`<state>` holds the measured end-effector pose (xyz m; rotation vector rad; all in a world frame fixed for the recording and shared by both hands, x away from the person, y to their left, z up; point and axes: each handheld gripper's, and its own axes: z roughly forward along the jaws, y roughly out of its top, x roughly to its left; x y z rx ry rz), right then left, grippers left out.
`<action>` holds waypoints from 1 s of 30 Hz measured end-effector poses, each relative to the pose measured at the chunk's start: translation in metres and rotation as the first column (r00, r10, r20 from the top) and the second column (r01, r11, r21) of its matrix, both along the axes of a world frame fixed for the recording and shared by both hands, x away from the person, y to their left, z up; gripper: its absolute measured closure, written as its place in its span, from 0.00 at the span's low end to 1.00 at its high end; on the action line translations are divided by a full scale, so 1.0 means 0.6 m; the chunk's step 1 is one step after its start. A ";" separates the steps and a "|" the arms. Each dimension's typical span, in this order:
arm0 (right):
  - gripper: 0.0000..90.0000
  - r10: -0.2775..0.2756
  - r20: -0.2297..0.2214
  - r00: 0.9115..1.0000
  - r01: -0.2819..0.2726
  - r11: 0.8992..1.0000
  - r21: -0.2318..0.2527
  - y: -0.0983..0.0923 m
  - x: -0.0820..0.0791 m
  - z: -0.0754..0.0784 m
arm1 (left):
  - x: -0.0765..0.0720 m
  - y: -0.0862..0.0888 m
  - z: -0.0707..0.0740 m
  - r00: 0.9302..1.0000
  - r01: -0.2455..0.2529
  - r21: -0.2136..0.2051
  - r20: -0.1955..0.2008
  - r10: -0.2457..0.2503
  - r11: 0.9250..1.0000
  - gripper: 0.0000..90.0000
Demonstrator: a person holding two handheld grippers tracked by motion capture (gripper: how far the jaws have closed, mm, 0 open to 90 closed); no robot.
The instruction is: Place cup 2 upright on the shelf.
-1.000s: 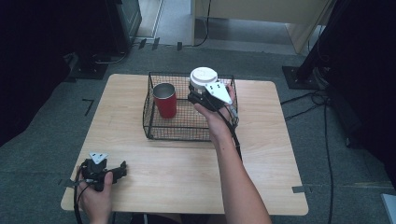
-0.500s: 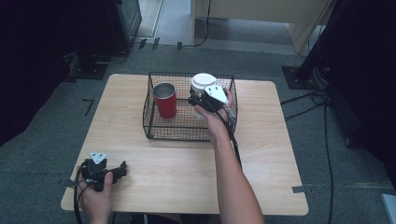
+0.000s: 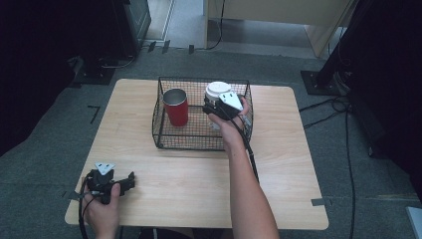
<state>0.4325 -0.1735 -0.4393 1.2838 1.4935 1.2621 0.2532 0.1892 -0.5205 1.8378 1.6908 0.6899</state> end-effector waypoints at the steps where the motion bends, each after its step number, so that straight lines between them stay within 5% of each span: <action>1: 0.18 0.001 -0.004 1.000 -0.001 1.000 0.001 0.000 0.000 -0.002 | 0.000 0.000 0.000 1.000 0.000 0.000 0.000 0.000 1.000 0.00; 16: 0.17 0.017 -0.035 0.999 -0.015 0.999 0.032 -0.011 -0.003 -0.011 | 0.000 0.000 0.000 1.000 0.000 0.000 0.000 0.000 1.000 0.00; 30: 0.01 0.075 -0.028 0.997 -0.075 0.997 -0.001 -0.014 -0.012 -0.009 | 0.000 0.000 0.000 1.000 0.000 0.000 0.000 0.000 1.000 0.00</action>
